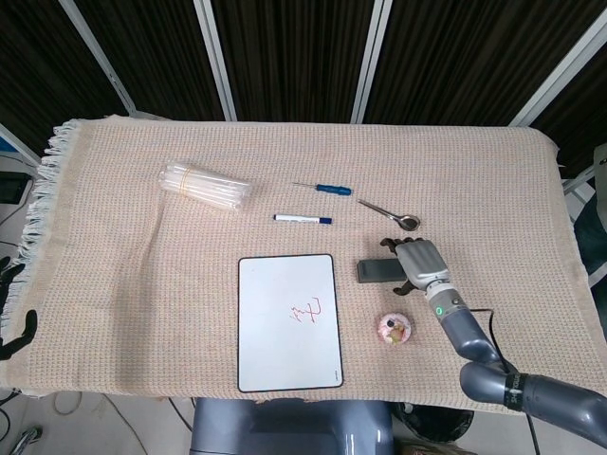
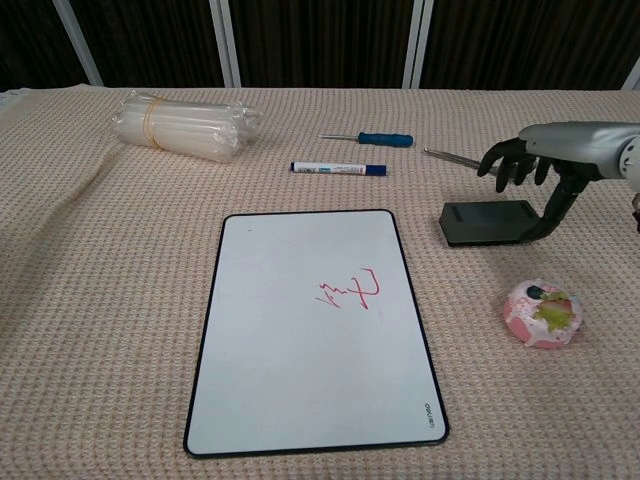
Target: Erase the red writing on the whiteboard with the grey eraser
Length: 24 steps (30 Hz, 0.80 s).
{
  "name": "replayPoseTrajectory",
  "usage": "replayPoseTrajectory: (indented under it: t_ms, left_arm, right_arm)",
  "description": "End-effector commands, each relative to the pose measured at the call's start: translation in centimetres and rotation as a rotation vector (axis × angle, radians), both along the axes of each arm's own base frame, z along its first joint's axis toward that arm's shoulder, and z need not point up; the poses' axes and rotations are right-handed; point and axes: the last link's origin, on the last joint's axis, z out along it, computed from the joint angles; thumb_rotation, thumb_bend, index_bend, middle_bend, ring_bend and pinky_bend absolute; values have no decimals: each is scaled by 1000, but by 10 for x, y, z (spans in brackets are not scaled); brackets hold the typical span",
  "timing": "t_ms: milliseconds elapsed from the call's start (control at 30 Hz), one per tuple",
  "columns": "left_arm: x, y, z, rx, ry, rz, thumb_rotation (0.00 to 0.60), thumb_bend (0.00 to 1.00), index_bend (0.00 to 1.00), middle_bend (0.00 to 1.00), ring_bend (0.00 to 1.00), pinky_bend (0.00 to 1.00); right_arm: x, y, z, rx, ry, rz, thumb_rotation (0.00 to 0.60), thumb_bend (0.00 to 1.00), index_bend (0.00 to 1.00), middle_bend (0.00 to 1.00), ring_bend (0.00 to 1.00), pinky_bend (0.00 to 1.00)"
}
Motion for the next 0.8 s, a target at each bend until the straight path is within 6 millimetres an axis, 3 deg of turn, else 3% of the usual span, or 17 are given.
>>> replayPoseTrajectory:
  t_ms: [33,400,800]
  left_arm:
    - [0,0,0,0,-1,1,600,455,133,19,0,0]
    - [-1,1,1,1,-4,9,600,455,133,20,0,0]
    - [-1,1,1,0,-5,13,600,455,133,19,0,0]
  right_arm:
    - [4,-3,-7,8,11,4,600,220,273,335,301,328]
    - [13,-7,-24,36,61,14,600,299,345,375,344,395]
    - [19,-7,-24,44,70,20,600,349,371,398,384,449]
